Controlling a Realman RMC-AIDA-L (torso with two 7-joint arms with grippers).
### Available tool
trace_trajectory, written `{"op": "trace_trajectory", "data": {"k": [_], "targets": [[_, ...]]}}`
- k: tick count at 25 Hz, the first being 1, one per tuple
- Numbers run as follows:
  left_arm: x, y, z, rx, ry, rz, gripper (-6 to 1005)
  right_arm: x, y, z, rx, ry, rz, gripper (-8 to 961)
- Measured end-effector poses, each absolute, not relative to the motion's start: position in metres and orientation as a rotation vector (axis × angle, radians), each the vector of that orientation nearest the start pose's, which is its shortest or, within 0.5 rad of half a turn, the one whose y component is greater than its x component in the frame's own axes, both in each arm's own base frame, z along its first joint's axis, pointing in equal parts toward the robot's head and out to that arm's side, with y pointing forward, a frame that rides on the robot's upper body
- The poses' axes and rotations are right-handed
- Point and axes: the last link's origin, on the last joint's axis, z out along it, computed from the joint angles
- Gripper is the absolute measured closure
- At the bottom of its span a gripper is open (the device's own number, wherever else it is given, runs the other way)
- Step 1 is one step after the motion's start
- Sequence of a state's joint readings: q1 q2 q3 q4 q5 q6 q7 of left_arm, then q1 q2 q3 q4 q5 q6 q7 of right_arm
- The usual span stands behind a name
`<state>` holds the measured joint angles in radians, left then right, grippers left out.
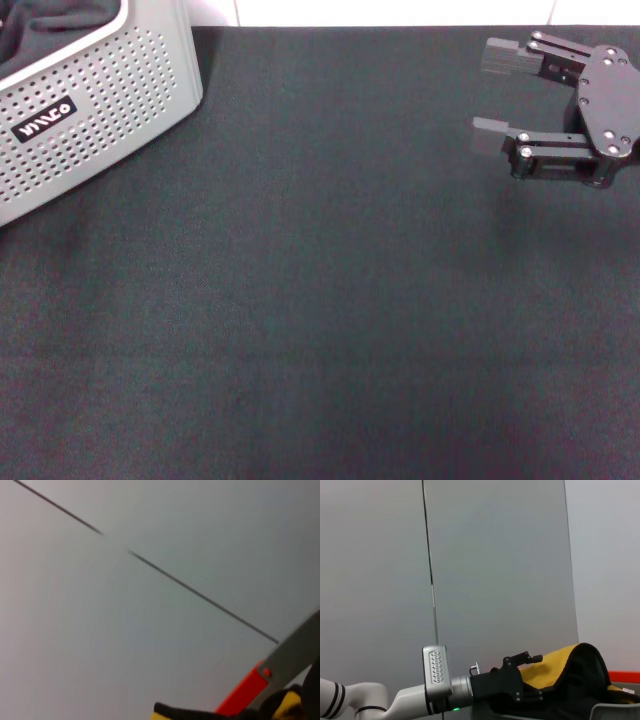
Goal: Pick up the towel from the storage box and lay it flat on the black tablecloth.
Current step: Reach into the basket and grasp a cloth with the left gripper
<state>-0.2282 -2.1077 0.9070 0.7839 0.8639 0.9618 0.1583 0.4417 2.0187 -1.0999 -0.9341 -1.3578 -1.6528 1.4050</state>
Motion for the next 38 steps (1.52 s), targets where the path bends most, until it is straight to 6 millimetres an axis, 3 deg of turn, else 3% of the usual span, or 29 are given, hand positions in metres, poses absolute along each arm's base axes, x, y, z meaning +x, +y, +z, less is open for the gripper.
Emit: {"op": "trace_trajectory", "data": {"k": [6, 17, 38], "targets": [[-0.331, 0.349, 0.106, -1.547, 0.304, 0.052, 198, 0.172, 0.327, 0.049, -2.700, 0.124, 1.185, 93], [-0.316, 0.344, 0.093, -1.578, 0.336, -0.005, 199, 0.172, 0.327, 0.050, -2.700, 0.122, 1.182, 93], [-0.326, 0.351, 0.105, -1.485, 0.293, 0.122, 198, 0.175, 0.322, 0.053, -2.691, 0.103, 1.216, 94]]}}
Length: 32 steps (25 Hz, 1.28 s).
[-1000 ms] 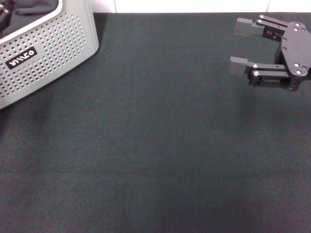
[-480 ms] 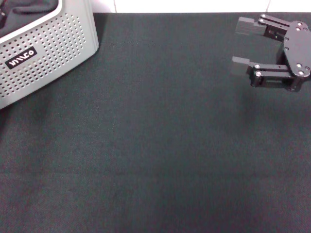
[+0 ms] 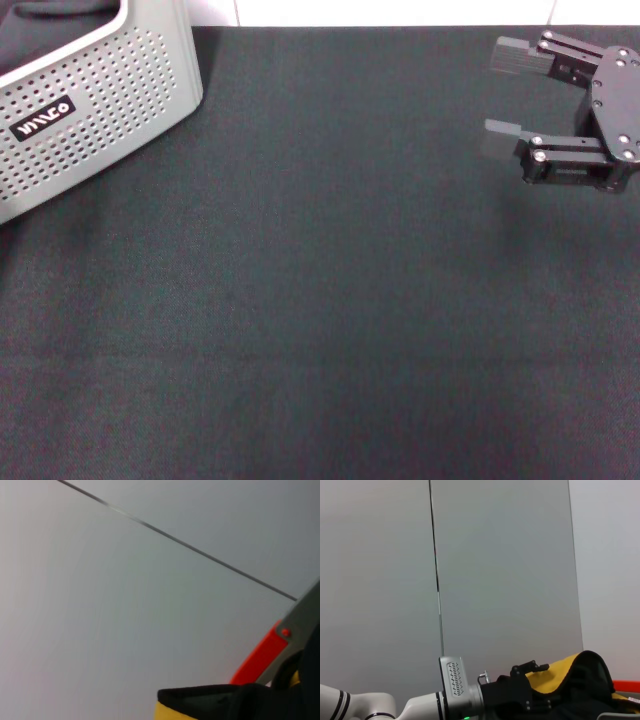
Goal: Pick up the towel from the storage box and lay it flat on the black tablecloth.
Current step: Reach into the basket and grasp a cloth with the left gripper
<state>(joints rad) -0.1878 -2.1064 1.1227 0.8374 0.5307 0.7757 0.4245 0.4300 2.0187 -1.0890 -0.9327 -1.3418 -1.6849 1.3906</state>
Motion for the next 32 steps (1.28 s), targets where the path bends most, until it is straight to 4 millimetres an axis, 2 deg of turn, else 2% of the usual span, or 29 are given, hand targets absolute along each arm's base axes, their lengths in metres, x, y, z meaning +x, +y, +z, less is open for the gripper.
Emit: {"op": "trace_trajectory", "data": {"k": [21, 32], "targets": [[-0.318, 0.345, 0.116, -1.383, 0.324, 0.089, 199, 0.178, 0.318, 0.054, -2.677, 0.101, 1.230, 94], [-0.323, 0.344, 0.118, -1.344, 0.335, 0.153, 198, 0.177, 0.318, 0.055, -2.669, 0.100, 1.241, 93]]}}
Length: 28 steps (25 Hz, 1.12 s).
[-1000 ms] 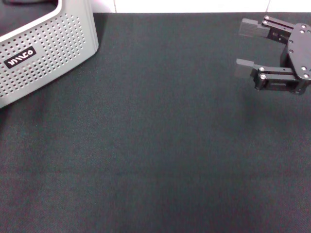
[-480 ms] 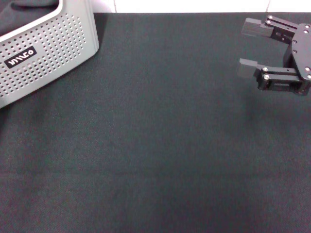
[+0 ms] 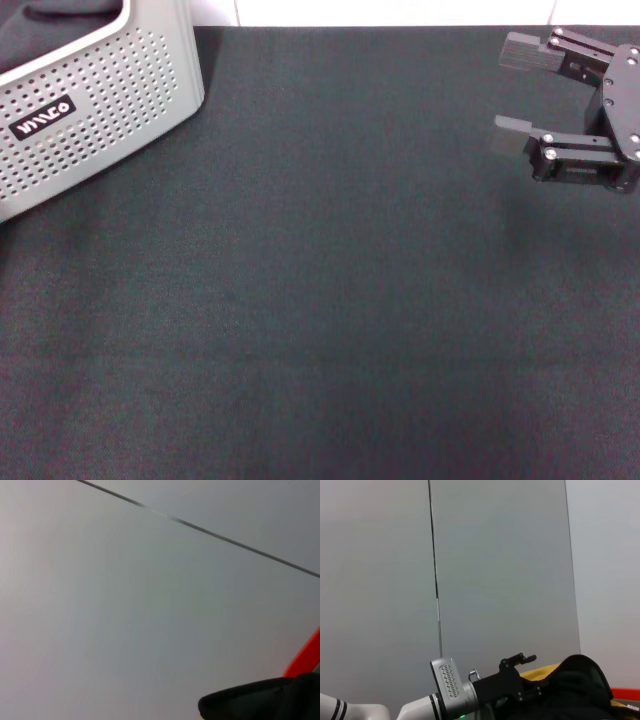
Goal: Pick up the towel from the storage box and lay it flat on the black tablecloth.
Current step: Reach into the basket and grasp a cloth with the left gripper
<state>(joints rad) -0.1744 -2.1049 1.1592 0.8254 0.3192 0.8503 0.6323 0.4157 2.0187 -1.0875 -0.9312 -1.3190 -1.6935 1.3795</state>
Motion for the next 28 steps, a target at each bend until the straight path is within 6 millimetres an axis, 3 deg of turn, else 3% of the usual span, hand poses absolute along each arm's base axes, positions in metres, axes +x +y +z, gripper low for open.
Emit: {"op": "trace_trajectory", "data": {"k": [6, 28], "targets": [[-0.3233, 0.3436, 0.1163, -1.319, 0.355, 0.189, 309, 0.1772, 0.3182, 0.0553, -2.671, 0.098, 1.243, 93], [-0.3246, 0.3379, 0.1149, -1.255, 0.393, 0.232, 362, 0.1781, 0.3111, 0.0570, -2.679, 0.072, 1.277, 94]]}}
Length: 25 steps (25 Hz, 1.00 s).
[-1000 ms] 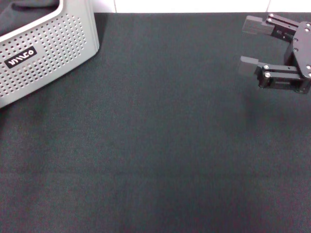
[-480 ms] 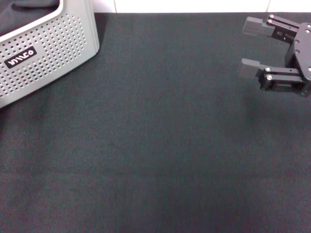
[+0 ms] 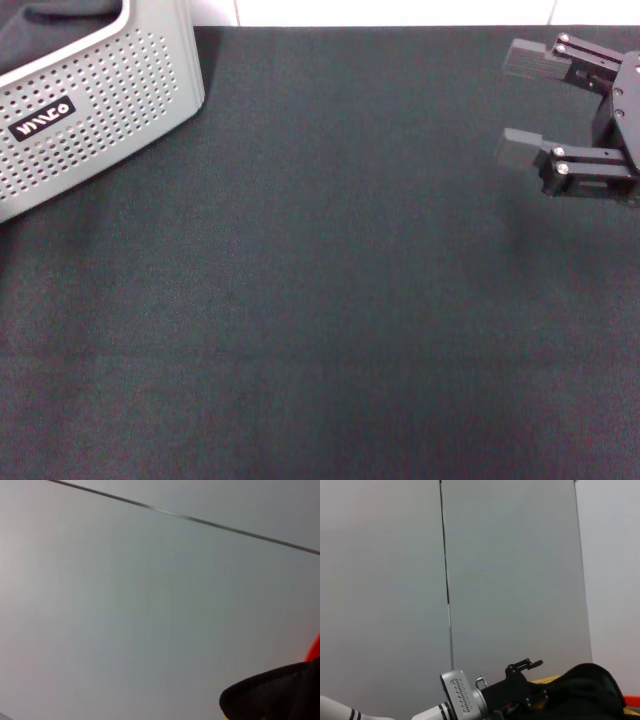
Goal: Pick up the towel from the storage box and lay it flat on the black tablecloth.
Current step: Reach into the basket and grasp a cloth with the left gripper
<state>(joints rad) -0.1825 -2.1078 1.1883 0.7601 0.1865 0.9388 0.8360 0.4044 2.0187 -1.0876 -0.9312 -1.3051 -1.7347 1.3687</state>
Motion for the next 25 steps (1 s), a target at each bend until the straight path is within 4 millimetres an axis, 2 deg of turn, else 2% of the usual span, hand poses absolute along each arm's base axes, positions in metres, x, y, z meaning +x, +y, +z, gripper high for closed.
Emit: {"op": "trace_trajectory", "data": {"k": [8, 19, 25], "targets": [[-0.323, 0.338, 0.109, -1.252, 0.446, 0.291, 398, 0.180, 0.308, 0.058, -2.673, 0.075, 1.292, 94], [-0.315, 0.340, 0.106, -1.209, 0.434, 0.277, 835, 0.183, 0.306, 0.061, -2.657, 0.083, 1.300, 93], [-0.309, 0.340, 0.102, -1.200, 0.436, 0.241, 955, 0.185, 0.304, 0.065, -2.647, 0.079, 1.313, 93]]}}
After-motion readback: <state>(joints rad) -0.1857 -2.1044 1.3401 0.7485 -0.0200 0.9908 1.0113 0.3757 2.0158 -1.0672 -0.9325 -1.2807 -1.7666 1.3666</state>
